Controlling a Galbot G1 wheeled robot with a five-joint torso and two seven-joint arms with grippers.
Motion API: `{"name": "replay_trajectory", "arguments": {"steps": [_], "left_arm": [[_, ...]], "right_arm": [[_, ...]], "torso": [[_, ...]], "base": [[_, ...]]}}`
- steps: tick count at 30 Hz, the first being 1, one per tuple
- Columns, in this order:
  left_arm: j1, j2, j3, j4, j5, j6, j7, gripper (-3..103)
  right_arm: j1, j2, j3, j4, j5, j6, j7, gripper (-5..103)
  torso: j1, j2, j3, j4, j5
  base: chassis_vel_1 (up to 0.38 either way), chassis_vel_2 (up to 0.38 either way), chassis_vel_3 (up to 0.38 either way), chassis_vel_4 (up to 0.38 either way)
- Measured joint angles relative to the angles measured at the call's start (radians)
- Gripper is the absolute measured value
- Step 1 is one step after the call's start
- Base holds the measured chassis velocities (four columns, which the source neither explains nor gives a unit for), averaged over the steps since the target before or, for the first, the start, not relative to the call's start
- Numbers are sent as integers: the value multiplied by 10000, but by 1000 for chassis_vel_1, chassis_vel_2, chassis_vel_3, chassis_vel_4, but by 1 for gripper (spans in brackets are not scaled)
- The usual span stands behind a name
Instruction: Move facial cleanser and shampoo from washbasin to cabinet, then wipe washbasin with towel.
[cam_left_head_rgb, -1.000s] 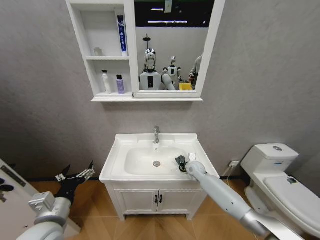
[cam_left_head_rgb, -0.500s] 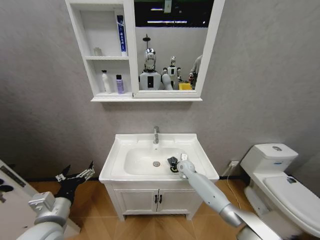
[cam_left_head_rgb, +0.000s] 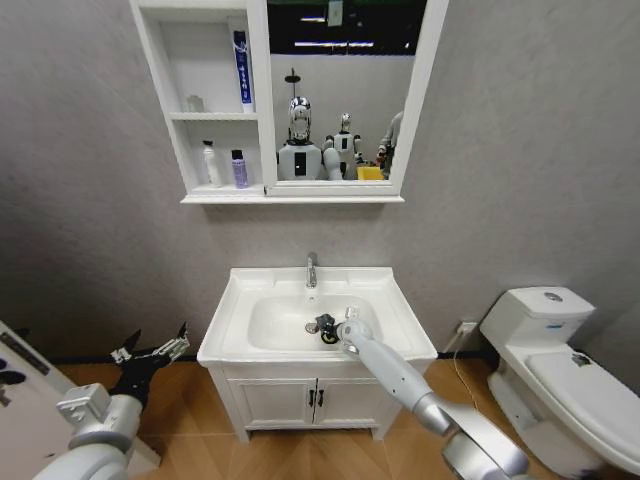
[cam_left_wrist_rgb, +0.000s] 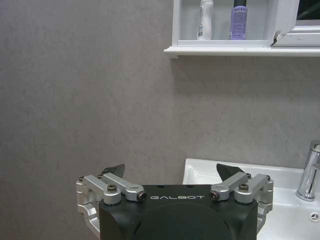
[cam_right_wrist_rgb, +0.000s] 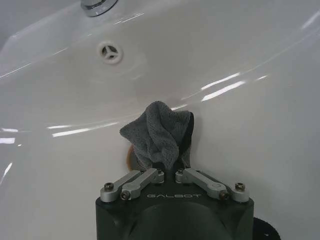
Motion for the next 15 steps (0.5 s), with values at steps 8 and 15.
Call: {"name": "replay_trajectory", "arguments": {"steps": [8, 15], "left_arm": [[0, 0, 0, 0, 0, 0, 0, 100], [0, 0, 0, 0, 0, 0, 0, 100]], "right_arm": [[332, 677, -383, -721, -1174, 491, -1160, 4], [475, 1055, -478, -1545, -2732, 1342, -2116, 4]], "torso": [[1, -1, 1, 2, 0], [1, -1, 0, 1, 0]], "base": [[0, 0, 0, 0], [0, 0, 0, 0]]}}
